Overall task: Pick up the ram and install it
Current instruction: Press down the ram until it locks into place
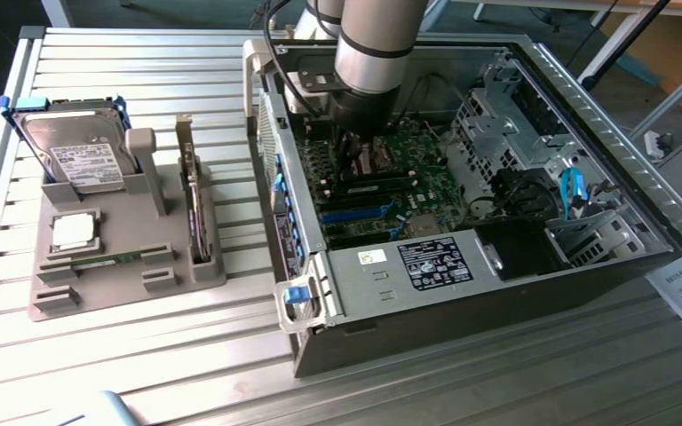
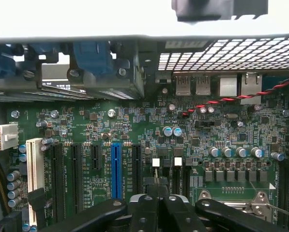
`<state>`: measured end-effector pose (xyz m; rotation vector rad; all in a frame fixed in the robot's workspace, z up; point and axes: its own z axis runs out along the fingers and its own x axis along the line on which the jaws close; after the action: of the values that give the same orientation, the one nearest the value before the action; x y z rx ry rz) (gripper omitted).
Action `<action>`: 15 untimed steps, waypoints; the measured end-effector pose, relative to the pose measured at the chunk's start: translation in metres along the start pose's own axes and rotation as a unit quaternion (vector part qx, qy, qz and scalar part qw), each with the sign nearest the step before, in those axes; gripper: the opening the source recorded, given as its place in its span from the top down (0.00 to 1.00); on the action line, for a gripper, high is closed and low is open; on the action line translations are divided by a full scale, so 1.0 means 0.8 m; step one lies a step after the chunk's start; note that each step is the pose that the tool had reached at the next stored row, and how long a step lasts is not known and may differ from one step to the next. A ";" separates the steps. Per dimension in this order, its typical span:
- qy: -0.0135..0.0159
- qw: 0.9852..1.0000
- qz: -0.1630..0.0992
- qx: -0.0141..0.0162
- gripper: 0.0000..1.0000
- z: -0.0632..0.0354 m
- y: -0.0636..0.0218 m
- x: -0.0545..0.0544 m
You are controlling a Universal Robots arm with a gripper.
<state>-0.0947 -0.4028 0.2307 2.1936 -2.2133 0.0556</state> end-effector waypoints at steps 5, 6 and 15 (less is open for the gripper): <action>0.000 1.000 0.000 0.000 0.89 0.000 0.000 0.000; 0.000 1.000 0.000 0.000 0.89 0.000 0.000 0.000; 0.000 1.000 0.000 0.000 0.89 0.001 0.000 0.000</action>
<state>-0.0947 -0.4028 0.2300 2.1937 -2.2135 0.0559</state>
